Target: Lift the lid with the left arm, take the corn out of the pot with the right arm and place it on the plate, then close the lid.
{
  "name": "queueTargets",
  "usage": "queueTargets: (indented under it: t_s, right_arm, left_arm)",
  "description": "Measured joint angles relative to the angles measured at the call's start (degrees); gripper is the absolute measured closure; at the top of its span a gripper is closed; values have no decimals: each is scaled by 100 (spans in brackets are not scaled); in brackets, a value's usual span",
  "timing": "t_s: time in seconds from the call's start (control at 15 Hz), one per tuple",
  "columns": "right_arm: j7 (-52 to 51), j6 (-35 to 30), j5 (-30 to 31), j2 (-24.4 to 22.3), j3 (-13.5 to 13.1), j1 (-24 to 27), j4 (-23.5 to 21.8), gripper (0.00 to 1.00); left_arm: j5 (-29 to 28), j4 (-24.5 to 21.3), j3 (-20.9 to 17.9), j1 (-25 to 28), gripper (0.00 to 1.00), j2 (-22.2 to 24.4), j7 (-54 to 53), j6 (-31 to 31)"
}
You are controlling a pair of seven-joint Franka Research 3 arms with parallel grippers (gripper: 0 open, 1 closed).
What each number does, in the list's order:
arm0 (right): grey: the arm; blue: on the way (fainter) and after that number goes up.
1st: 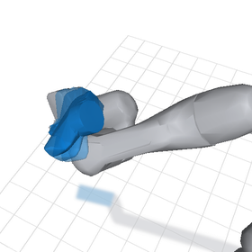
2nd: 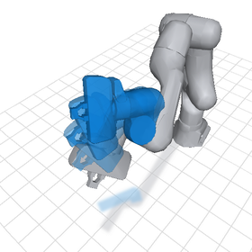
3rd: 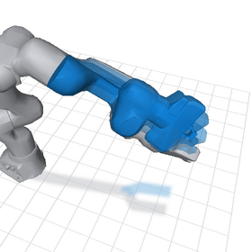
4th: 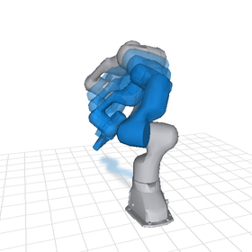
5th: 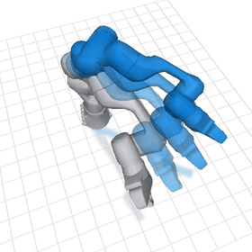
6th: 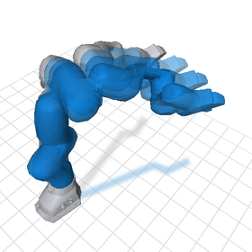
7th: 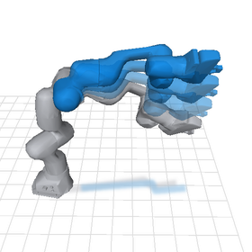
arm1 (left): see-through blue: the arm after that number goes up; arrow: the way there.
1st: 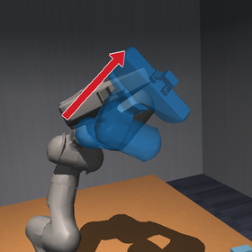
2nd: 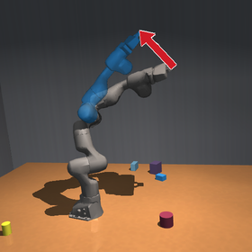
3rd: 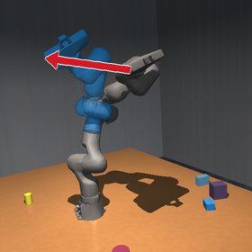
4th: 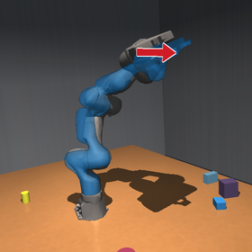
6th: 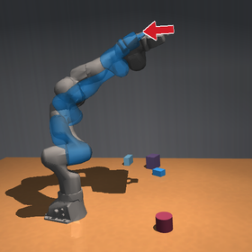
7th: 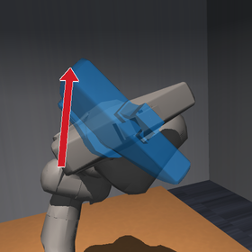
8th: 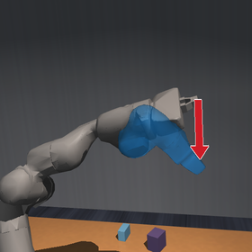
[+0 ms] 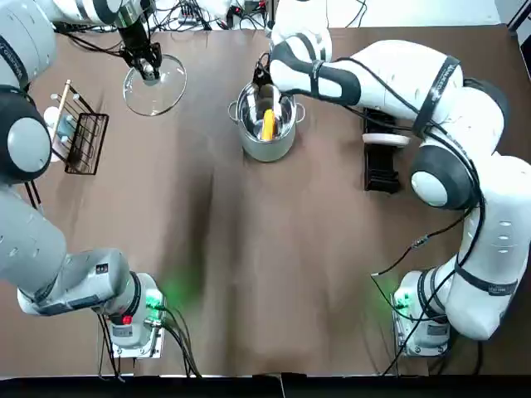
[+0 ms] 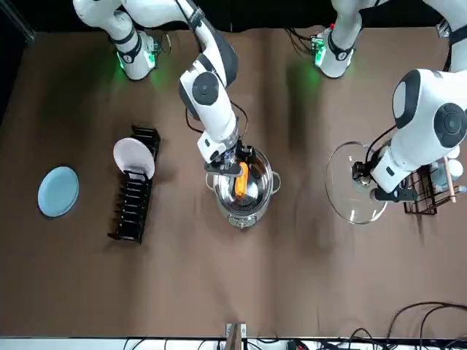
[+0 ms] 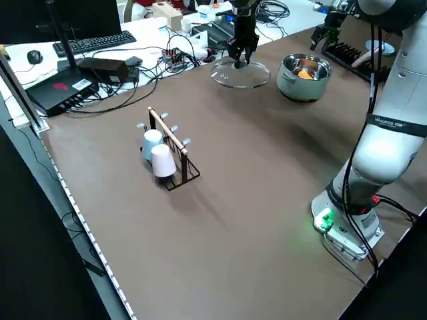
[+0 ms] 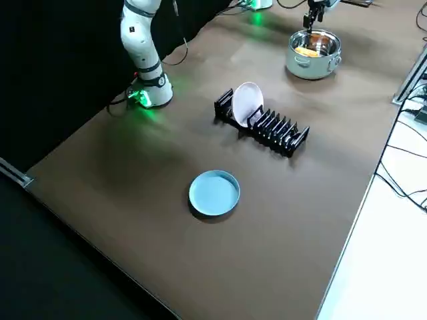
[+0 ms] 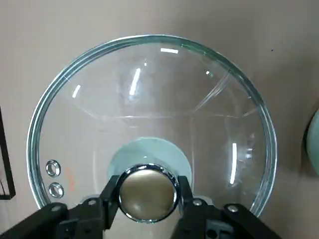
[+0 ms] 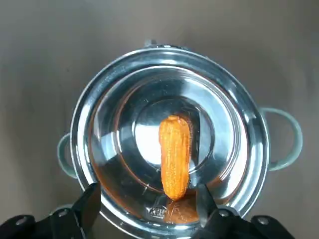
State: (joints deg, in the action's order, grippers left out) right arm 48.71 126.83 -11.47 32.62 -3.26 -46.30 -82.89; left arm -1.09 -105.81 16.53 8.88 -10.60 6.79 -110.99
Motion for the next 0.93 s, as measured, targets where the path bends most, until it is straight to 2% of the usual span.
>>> queueTargets:
  t_s: [0.27,0.6,0.93]
  right_arm:
    - [143,7,310,275,-20,-26,62,15]
    - [184,54,371,860,-70,-26,477,15]
    - [185,192,456,1188,-92,-47,551,15]
  left_arm:
    - [0,-50,3,-1,49,1,0,-128]
    - [-6,-61,15,-9,49,1,0,-141]
    - [-48,-62,17,-11,49,2,-2,-160]
